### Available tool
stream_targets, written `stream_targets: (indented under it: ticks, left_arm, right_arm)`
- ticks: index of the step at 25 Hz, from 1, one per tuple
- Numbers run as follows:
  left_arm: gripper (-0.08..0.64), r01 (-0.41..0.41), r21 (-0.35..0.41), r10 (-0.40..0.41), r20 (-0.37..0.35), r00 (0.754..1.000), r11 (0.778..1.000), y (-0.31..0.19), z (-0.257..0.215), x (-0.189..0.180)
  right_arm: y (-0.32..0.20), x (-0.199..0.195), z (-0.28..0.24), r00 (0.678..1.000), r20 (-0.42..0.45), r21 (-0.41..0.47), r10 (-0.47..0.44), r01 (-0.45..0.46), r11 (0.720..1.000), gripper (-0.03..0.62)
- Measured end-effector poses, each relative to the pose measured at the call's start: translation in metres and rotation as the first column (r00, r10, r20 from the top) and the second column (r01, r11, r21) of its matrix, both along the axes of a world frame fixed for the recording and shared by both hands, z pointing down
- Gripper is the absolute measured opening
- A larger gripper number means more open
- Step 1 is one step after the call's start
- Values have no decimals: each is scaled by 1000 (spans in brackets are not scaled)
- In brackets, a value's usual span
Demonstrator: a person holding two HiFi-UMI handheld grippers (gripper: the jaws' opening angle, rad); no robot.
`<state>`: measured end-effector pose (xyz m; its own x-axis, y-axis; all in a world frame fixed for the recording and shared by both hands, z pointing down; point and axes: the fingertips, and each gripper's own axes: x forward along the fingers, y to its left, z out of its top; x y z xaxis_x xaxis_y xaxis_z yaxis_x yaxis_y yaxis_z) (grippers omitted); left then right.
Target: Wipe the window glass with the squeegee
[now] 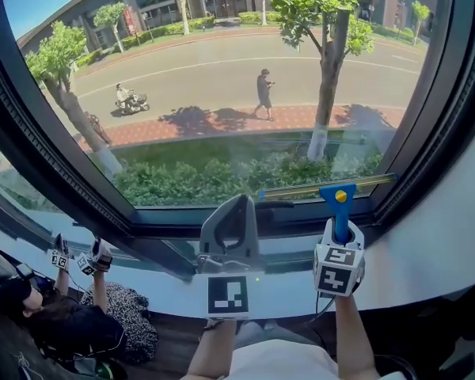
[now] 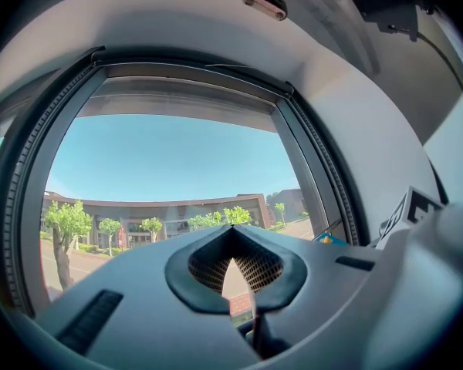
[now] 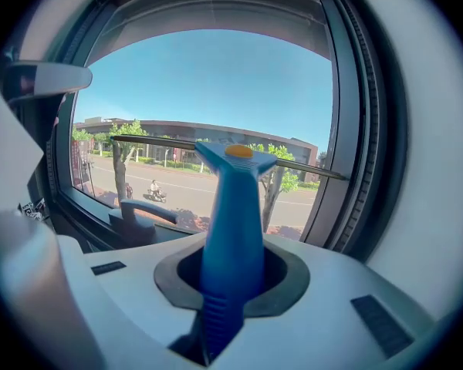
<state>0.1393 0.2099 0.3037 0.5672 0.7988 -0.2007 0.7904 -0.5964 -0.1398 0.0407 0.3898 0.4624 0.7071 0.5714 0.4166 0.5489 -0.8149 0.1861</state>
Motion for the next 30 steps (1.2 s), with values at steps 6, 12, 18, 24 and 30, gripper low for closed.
stream_targets:
  ticks: [6, 12, 18, 24, 30]
  left_arm:
    - [-9, 52, -10, -52, -22, 998, 999, -25, -21, 6]
    - [-9, 90, -10, -90, -42, 995, 996, -56, -40, 19]
    - [-9, 77, -6, -77, -66, 995, 997, -96, -55, 40]
    - [-8, 64, -28, -66, -81, 995, 998, -139, -76, 67]
    - [-8, 33, -53, -37, -78, 996, 998, -160, -79, 83]
  right_arm:
    - [-10, 11, -85, 992, -121, -75, -23, 14, 997, 72]
    - [-25, 36, -206, 952, -302, -204, -60, -3, 979, 72]
    - [-53, 70, -301, 908, -410, -279, -90, -31, 960, 72]
    - [-85, 107, -395, 888, -451, -319, -95, -61, 946, 72]
    - [-95, 127, -447, 888, -454, -358, -76, -104, 928, 72]
